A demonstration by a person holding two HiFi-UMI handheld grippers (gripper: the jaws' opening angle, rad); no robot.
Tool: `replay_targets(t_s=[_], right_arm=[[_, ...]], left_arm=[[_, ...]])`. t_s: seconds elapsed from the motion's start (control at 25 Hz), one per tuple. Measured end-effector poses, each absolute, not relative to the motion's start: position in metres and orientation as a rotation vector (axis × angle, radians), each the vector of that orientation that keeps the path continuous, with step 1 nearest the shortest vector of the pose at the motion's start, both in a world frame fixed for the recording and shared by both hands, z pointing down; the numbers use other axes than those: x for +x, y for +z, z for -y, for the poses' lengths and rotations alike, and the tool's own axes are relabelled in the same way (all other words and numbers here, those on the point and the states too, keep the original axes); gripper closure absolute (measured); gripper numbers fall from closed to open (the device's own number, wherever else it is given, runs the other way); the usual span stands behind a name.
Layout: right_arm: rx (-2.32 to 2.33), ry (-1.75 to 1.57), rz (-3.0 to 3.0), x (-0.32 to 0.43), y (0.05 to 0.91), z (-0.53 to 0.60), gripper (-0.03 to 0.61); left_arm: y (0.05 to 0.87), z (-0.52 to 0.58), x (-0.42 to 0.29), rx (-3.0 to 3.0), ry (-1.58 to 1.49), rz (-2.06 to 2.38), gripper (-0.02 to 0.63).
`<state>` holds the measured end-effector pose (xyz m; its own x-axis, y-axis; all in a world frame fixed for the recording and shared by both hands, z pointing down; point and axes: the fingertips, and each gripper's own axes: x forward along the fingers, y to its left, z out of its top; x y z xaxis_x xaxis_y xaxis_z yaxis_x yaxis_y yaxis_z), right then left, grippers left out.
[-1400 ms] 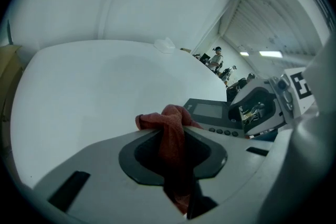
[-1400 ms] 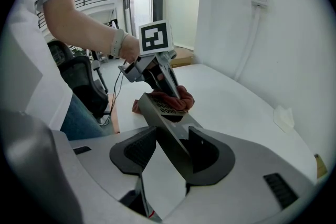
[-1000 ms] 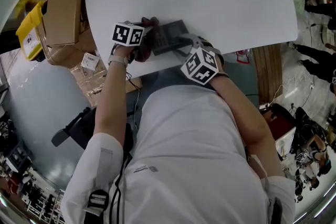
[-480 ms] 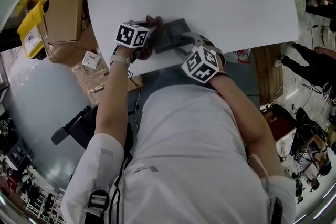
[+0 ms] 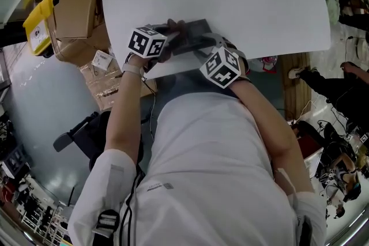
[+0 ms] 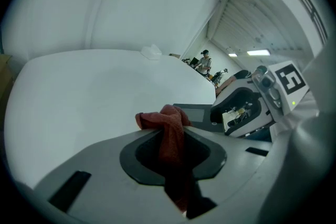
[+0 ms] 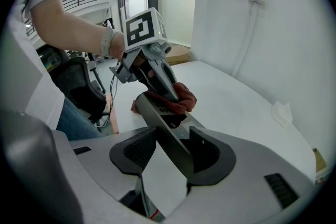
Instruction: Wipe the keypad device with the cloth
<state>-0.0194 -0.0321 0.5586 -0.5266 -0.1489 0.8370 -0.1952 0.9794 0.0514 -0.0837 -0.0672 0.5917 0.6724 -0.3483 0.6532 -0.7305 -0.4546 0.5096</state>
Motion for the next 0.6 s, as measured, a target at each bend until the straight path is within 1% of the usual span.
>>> replay_targets(t_s=[0.6], right_arm=[[0.238, 0.056, 2.155, -0.021, 0.558, 0.031, 0.393]], left_arm=[[0.547, 0.030, -0.059, 2.142, 0.564, 0.832, 0.540]])
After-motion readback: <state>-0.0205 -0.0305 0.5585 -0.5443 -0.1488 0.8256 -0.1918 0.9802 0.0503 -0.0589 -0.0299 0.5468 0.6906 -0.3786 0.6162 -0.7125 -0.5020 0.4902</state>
